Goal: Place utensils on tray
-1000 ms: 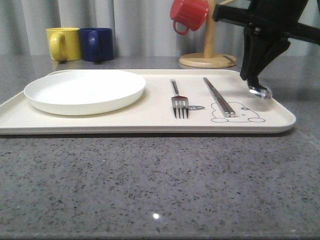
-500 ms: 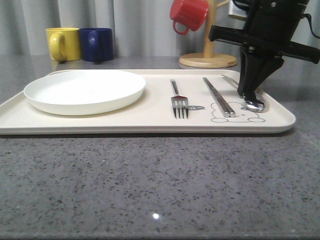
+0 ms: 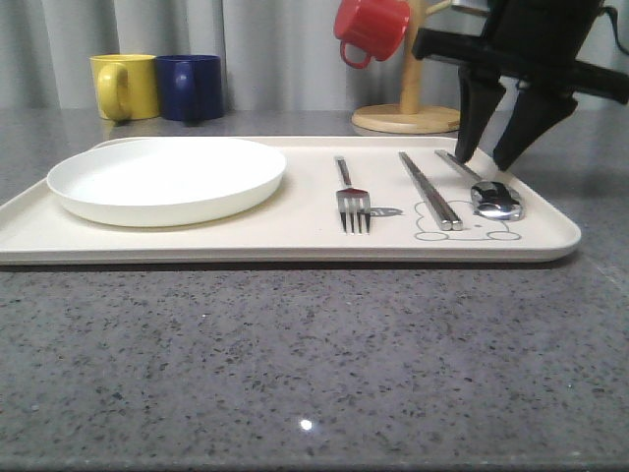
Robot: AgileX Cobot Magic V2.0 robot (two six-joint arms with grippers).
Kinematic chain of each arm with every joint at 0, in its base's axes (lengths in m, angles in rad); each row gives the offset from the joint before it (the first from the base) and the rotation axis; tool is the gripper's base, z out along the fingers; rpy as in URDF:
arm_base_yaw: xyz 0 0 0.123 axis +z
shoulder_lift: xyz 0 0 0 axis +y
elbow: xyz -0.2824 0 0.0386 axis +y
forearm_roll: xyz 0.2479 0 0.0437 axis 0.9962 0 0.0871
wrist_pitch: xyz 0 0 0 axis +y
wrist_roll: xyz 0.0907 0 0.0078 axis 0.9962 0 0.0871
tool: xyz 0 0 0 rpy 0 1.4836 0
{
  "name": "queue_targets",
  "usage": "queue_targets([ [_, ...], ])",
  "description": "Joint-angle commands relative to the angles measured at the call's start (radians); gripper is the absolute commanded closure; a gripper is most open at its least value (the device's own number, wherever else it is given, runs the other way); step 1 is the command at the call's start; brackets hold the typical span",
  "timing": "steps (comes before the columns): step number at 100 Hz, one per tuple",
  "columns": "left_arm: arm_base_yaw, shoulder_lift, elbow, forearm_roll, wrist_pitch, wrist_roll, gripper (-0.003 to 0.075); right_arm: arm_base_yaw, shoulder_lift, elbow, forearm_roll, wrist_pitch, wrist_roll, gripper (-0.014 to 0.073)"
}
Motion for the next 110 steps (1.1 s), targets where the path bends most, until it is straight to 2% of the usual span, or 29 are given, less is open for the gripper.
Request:
queue_targets([
  [1,-0.007,0.010,-0.028,-0.003,-0.073,-0.003,0.0739,0.002,-0.117,-0.024,-0.058,-0.033,-0.018,0.0396],
  [19,-0.007,0.010,-0.028,-0.003,-0.073,-0.003,0.0739,-0.022,-0.239,0.027,-0.105,-0.031,-0.018,0.0683],
  [54,-0.007,0.010,-0.028,-0.003,-0.073,-0.003,0.0739,-0.100,-0.500,0.285,-0.196,-0.095,-0.018,0.0670],
  [68,-0.007,0.010,-0.028,-0.003,-0.073,-0.003,0.0739,-0.141,-0.625,0.426,-0.225,-0.175,-0.018,0.0670],
  [93,-0.007,0.010,-0.028,-0.003,-0.073,-0.003,0.0739,-0.241,-0.899,0.762,-0.229,-0.502,-0.058,0.0670],
  [110,-0.007,0.010,-0.028,-0.003,-0.073,-0.003,0.0739,-0.262,-1.090,0.975,-0.243,-0.735,-0.058,0.0672],
])
